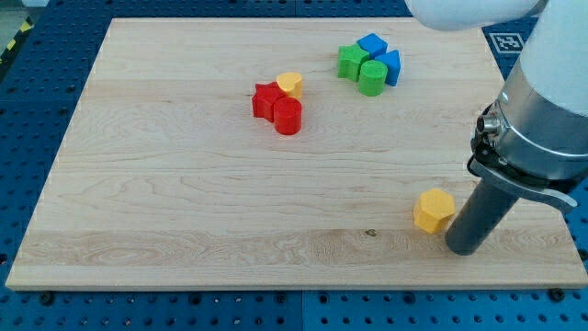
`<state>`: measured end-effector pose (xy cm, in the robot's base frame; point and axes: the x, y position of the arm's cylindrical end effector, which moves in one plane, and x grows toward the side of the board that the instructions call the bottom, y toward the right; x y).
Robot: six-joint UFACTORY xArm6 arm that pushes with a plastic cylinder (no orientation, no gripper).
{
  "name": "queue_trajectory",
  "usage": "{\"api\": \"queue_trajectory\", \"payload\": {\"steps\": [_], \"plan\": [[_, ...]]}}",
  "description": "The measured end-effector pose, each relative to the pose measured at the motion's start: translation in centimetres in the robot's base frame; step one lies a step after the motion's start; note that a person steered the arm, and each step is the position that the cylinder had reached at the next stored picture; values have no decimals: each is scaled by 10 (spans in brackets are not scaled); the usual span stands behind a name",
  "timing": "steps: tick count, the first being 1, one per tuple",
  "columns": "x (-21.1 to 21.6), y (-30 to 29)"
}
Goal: Move the hexagon slightly up
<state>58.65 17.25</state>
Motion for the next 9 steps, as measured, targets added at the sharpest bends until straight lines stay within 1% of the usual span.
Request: {"api": "queue_trajectory", "payload": {"steps": [1, 3, 4, 5, 6, 7, 8, 9], "plan": [[0, 16], [-9, 18], [-9, 17], [-8, -3], [-19, -6], [-19, -6], [-34, -6], [-35, -6]]}}
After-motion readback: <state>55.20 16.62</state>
